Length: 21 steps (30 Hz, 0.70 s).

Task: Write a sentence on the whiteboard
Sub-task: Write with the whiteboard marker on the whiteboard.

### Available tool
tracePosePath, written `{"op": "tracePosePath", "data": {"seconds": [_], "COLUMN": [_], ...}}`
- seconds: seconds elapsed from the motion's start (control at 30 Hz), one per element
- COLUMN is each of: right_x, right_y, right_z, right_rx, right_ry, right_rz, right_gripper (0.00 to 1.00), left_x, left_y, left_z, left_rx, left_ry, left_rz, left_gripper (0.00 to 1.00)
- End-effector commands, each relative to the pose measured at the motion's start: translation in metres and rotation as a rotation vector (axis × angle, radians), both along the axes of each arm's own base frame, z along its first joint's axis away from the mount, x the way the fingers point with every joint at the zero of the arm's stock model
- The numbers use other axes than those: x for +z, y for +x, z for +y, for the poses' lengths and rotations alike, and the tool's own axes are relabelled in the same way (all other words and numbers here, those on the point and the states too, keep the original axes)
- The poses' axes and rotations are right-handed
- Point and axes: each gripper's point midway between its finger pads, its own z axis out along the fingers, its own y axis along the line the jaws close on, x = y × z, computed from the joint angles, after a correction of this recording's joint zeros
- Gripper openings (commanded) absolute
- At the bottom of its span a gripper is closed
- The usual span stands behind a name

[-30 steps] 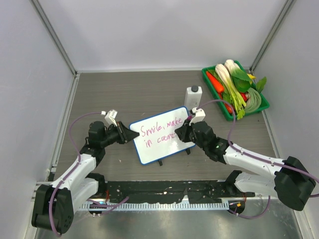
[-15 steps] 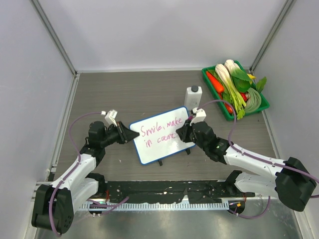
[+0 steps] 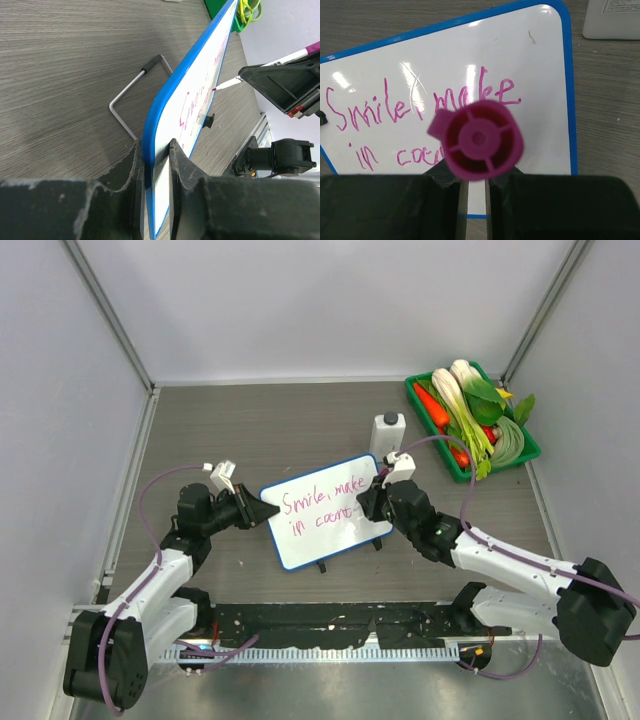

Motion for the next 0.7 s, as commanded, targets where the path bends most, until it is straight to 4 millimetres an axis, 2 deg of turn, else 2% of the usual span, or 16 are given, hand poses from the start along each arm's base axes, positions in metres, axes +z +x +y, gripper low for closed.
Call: {"op": "tracePosePath", "data": {"seconds": [0.0, 0.27, 0.67], "right_x": [0.043, 0.054, 0.052], "right_y": [0.006, 0.005, 0.006], "right_z": [-0.001, -0.004, 0.003], "right_rx": [-0.018, -0.025, -0.006], "right_ry": [0.064, 0.078, 0.091], "right_rz": [-0.092, -0.108, -0.093], "right_gripper": [0.02, 0.01, 0.01], "left_x": [-0.026, -0.027, -0.028], "left_y": [0.016, 0.016, 0.017], "left_z": [0.028, 0.029, 0.028], "left_rx": [0.125, 0.128, 0.124], "left_ry": [0.154, 0.155, 0.157], "left_rz": [-0.019, -0.019, -0.011], "left_gripper": [0.0, 0.0, 0.0]}}
